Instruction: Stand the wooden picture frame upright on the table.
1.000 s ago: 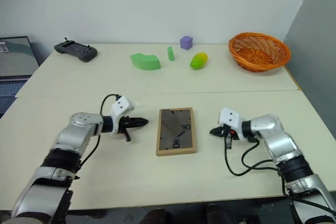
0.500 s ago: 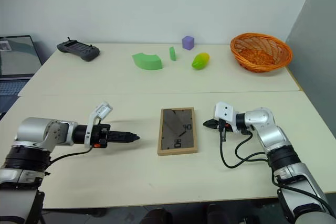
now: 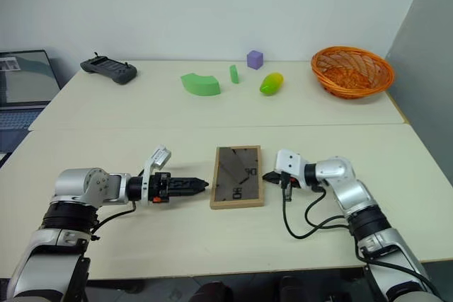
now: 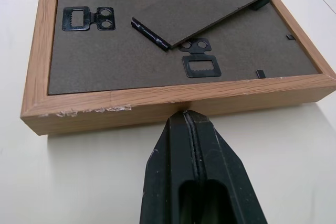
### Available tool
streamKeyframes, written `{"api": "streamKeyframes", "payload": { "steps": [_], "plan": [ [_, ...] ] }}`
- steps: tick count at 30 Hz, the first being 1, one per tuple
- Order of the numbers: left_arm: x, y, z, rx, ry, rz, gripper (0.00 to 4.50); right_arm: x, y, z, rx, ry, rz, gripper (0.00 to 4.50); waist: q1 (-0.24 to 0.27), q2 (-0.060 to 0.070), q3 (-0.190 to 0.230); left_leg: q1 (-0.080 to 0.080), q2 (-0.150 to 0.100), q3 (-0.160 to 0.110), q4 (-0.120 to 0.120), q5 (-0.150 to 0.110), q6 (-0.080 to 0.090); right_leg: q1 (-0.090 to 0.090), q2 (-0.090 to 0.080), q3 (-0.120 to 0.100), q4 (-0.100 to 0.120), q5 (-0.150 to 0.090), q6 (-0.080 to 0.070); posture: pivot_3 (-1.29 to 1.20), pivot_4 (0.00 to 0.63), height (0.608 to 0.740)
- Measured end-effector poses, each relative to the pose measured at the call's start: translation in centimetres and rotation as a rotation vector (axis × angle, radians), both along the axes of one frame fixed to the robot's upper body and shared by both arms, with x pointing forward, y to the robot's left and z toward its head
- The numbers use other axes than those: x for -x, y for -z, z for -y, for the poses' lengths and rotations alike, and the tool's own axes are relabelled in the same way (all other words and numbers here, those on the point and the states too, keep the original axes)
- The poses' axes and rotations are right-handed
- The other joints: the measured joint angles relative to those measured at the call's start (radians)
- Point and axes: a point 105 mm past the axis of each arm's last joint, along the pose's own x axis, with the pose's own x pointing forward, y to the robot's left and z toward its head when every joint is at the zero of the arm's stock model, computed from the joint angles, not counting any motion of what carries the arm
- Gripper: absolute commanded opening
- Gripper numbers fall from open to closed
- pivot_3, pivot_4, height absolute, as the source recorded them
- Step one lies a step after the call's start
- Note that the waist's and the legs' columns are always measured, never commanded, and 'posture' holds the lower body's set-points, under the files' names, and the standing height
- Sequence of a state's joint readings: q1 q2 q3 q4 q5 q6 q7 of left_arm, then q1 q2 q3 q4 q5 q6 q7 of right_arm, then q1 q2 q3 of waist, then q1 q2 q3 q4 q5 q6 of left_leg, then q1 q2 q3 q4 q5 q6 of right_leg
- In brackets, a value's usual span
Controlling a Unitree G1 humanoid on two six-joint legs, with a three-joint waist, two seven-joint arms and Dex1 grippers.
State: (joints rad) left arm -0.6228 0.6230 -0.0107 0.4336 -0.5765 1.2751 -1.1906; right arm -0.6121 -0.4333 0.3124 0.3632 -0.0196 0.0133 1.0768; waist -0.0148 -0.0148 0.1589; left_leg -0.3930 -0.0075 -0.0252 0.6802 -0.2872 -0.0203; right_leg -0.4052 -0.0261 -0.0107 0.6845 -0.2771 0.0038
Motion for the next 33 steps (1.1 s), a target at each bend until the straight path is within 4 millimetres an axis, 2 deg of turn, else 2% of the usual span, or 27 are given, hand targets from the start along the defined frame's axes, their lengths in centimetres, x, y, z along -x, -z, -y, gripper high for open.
{"api": "streamKeyframes", "payload": {
  "steps": [8,15,22,25,29,33],
  "plan": [
    [0.0,0.0,1.5,0.023,0.029,0.014,4.48,-0.2,0.0,-1.4,-0.017,-0.001,0.010,0.00,0.010,0.000,-0.001,0.000,0.000,0.000,0.000,0.001,-0.003,0.000,-0.001,0.000,-0.001,0.000,0.000,0.00,0.150,0.740],
    [0.3,0.4,1.4,0.012,0.028,0.012,3.22,-0.2,0.3,-1.3,-0.011,0.011,-0.002,0.00,0.007,0.000,-0.001,0.000,0.000,0.000,0.000,0.001,-0.003,0.000,0.000,0.001,-0.001,0.000,0.000,0.00,0.150,0.740],
    [-0.1,0.7,1.3,0.008,-0.009,0.024,1.75,0.6,0.9,-1.1,-0.024,0.019,-0.031,0.00,0.004,0.000,-0.001,-0.001,0.000,0.000,-0.001,0.001,-0.002,0.000,0.000,0.000,-0.001,0.000,0.000,0.00,0.150,0.740],
    [-0.3,0.2,1.7,0.051,-0.011,0.041,1.44,0.7,0.9,-1.0,-0.026,0.026,-0.044,0.00,0.006,0.000,-0.001,-0.001,0.000,0.000,0.000,0.001,-0.002,0.000,0.000,0.000,-0.001,0.000,0.000,0.00,0.150,0.740],
    [-0.7,-0.5,2.1,0.059,-0.011,0.057,1.40,0.7,-0.1,0.1,-0.038,0.041,-0.052,0.00,0.007,0.000,0.000,-0.001,0.000,0.000,0.000,0.001,-0.002,-0.001,0.000,0.000,-0.001,0.000,0.000,0.00,0.150,0.740],
    [-0.5,-1.4,1.8,0.047,-0.016,0.064,1.37,0.8,-3.1,2.5,-0.099,0.093,-0.113,0.93,0.006,0.000,0.000,-0.002,0.001,-0.001,0.000,0.000,0.000,-0.001,0.000,0.000,-0.002,0.000,0.000,0.00,0.150,0.740]
  ]
}}
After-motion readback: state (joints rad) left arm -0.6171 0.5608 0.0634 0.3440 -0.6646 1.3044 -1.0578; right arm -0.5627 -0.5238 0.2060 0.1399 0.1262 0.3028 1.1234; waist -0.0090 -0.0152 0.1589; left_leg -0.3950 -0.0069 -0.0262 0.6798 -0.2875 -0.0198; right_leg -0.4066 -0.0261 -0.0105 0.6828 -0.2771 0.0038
